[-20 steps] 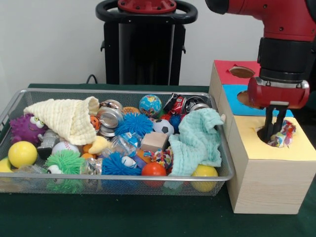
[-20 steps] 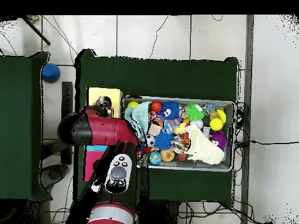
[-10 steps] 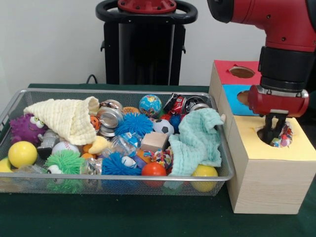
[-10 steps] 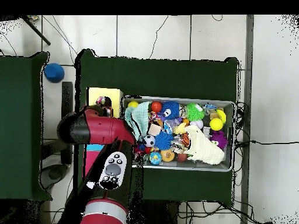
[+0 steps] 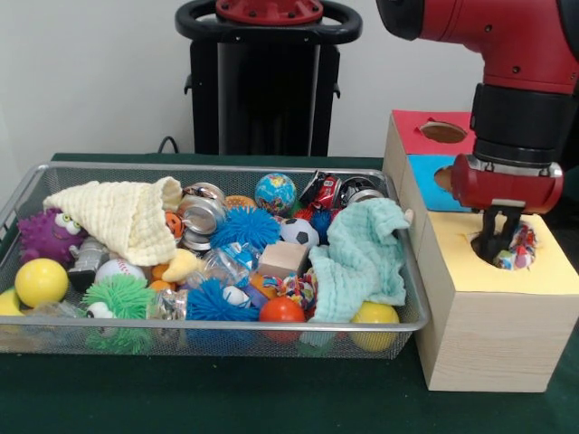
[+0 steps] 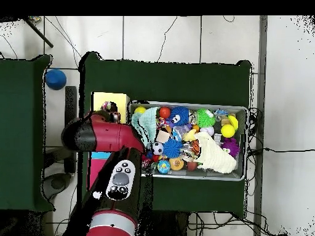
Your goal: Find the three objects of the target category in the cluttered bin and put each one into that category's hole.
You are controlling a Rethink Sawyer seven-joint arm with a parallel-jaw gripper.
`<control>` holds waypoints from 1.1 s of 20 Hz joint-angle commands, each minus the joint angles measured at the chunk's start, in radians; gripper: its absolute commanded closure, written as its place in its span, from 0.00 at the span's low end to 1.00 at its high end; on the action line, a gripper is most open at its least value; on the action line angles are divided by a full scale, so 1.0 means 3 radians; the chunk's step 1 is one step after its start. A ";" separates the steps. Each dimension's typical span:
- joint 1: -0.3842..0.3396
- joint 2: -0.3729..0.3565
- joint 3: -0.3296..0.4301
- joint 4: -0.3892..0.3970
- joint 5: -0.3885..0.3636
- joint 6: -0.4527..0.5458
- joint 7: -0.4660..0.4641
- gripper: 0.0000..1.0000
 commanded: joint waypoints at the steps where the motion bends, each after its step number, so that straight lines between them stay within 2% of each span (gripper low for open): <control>1: -0.0227 -0.0226 0.0292 0.0256 0.0008 0.0296 0.0464 1.00; 6: -0.0285 -0.0393 0.0363 0.0357 -0.0005 0.0480 0.0394 1.00; 13: -0.0365 -0.0488 0.0442 0.0315 -0.0017 0.0720 0.0342 1.00; 22: -0.0434 -0.0535 0.0521 0.0365 -0.0052 0.0759 0.0329 1.00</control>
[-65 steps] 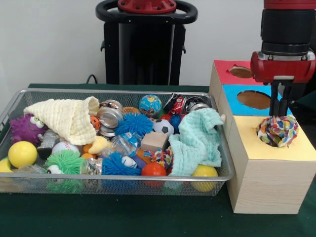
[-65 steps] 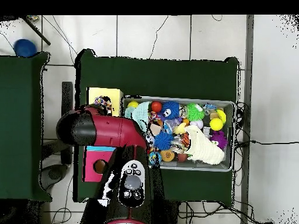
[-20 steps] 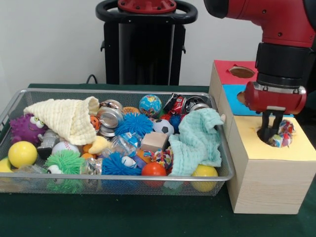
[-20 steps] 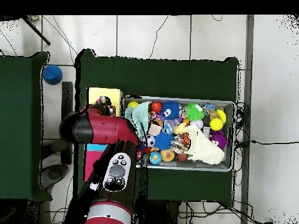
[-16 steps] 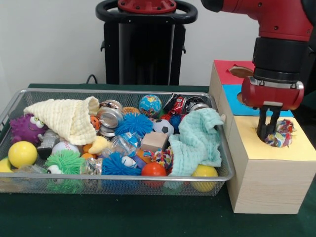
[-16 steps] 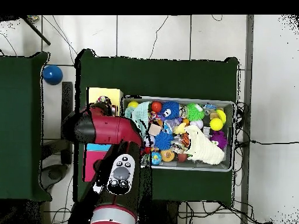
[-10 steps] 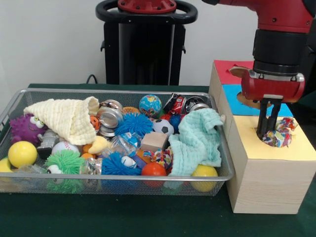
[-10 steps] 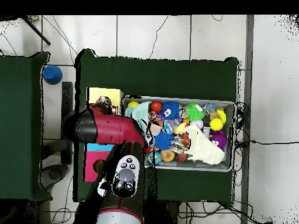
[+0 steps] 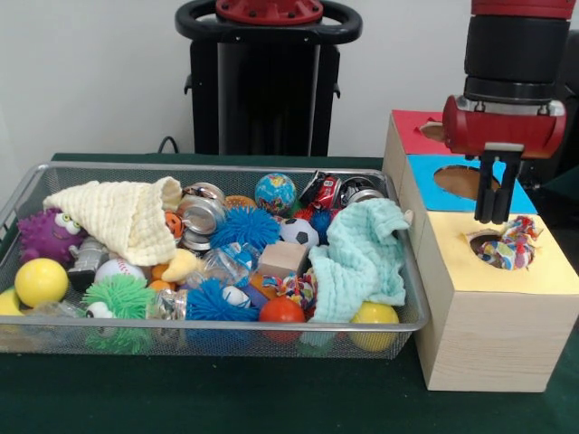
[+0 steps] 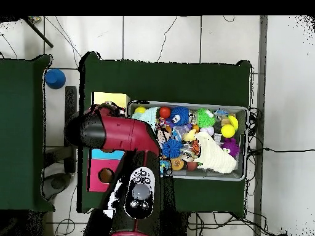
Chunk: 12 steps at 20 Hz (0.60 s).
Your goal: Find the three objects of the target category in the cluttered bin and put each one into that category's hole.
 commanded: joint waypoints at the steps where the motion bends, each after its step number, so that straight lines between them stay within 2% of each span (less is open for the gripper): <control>1: -0.0134 -0.0025 0.0351 0.0236 -0.0031 0.0369 0.0329 1.00; 7: -0.0148 -0.0050 0.0363 0.0260 -0.0043 0.0329 0.0361 1.00; 12: -0.0093 0.0017 0.0295 0.0159 -0.0035 0.0237 0.0470 1.00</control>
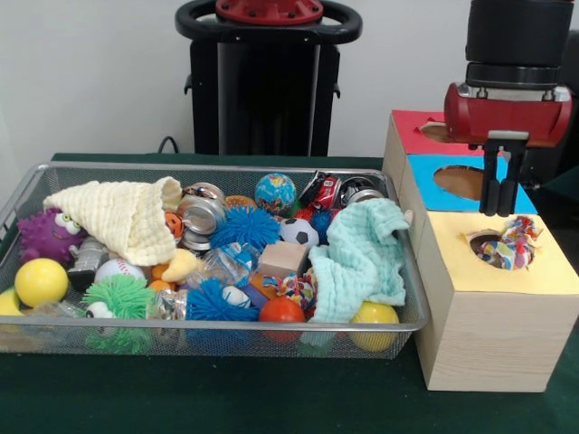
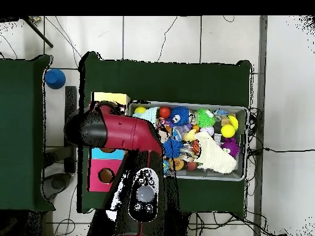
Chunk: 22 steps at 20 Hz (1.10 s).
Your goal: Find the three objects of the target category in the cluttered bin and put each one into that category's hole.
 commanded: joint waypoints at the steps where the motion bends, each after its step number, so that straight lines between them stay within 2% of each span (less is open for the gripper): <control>1: -0.0032 0.0108 0.0244 0.0138 -0.0010 0.0203 0.0497 1.00; 7: 0.0000 0.0202 0.0247 0.0058 0.0045 0.0028 0.0606 1.00; 22: 0.0040 0.0278 0.0261 0.0131 0.0068 -0.0294 0.0712 1.00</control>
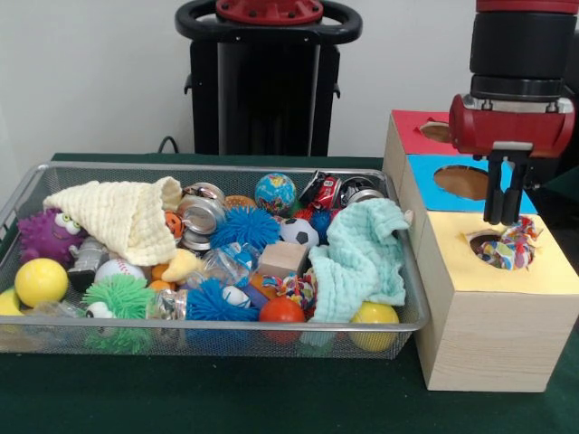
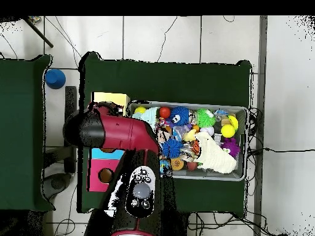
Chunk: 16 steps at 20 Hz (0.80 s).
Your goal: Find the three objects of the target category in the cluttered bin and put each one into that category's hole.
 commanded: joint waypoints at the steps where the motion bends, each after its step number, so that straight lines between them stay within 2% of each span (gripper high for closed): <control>1: 0.0010 0.0212 0.0239 0.0125 0.0068 -0.0221 0.0715 1.00; 16: 0.0039 0.0362 0.0215 0.0119 0.0058 -0.0506 0.0715 1.00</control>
